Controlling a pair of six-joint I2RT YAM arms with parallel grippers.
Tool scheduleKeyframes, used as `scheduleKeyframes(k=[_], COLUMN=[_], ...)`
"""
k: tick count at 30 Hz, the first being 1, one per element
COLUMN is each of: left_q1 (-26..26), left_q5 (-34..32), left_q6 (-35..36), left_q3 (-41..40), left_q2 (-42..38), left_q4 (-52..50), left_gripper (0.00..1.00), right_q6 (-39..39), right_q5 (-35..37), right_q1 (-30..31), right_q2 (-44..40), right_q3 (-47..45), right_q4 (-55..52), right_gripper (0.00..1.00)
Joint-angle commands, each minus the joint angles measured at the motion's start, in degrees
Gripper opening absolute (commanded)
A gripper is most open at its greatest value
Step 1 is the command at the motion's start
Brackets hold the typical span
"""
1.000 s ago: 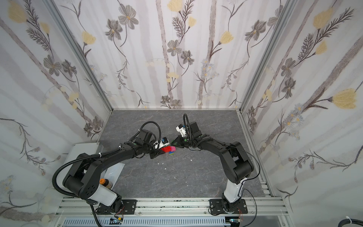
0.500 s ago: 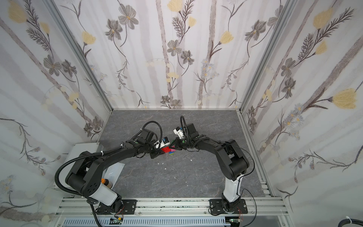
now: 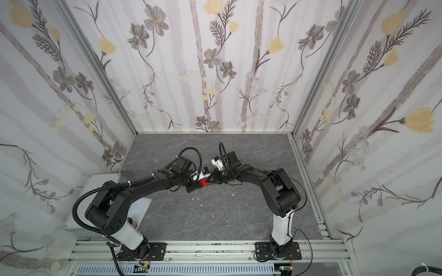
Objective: Assemble the number 4 with lego
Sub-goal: Assemble the lego brick with the lego brick.
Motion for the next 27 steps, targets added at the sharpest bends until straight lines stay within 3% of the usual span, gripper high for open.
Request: scheduleKeyframes(k=[1,27], left_q1=[-0.11,-0.62], left_q5=[-0.21,-1.9], left_q6=[-0.41,-0.97], left_q3=[0.7,1.92], left_q2=[0.51,1.93], left_q4=[0.43,-0.02], left_gripper=[0.0,0.0], right_q6=[-0.07,0.96], right_q5=[0.87,2.62], right_q1=[-0.3,-1.83], right_q2=[0.04,0.86], right_q3=[-0.29,1.07], right_q4=[0.27,-1.36], right_gripper=[0.0,0.0])
